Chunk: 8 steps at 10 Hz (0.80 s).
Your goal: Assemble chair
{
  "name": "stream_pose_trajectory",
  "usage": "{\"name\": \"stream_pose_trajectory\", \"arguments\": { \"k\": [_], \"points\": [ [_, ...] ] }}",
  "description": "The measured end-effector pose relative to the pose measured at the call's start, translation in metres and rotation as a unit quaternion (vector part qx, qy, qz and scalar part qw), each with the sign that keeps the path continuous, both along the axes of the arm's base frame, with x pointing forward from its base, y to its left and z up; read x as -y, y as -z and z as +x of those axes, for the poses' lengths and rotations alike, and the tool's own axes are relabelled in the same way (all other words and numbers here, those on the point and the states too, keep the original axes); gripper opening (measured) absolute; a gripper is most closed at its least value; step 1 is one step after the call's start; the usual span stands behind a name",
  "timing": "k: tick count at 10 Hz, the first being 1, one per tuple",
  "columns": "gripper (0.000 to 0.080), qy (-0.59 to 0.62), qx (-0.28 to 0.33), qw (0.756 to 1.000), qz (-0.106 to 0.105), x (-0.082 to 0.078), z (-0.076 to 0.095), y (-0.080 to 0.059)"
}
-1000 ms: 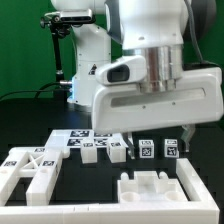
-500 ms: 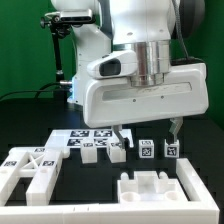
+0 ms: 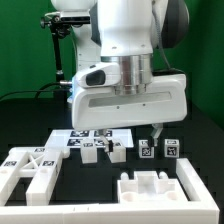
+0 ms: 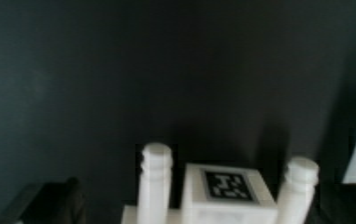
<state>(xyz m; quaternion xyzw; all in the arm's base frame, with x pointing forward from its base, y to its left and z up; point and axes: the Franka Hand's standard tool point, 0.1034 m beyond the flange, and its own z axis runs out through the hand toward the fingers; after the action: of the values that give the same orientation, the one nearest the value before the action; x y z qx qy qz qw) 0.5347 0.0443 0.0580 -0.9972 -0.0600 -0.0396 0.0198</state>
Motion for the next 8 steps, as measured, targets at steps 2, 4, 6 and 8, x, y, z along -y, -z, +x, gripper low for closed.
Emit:
{"name": "stream_pose_trajectory", "arguments": {
  "k": [2, 4, 6, 8],
  "points": [
    [0.0649, 0.001, 0.007, 1.000, -0.005, 0.012, -0.014, 0.010],
    [0.0649, -0.002, -0.013, 1.000, -0.003, 0.009, -0.012, 0.008],
    [0.0649, -0.003, -0.093, 0.996, 0.000, 0.006, -0.024, 0.009],
    [0.0649, 0.006, -0.172, 0.985, -0.002, 0.006, -0.044, 0.016]
  ]
}}
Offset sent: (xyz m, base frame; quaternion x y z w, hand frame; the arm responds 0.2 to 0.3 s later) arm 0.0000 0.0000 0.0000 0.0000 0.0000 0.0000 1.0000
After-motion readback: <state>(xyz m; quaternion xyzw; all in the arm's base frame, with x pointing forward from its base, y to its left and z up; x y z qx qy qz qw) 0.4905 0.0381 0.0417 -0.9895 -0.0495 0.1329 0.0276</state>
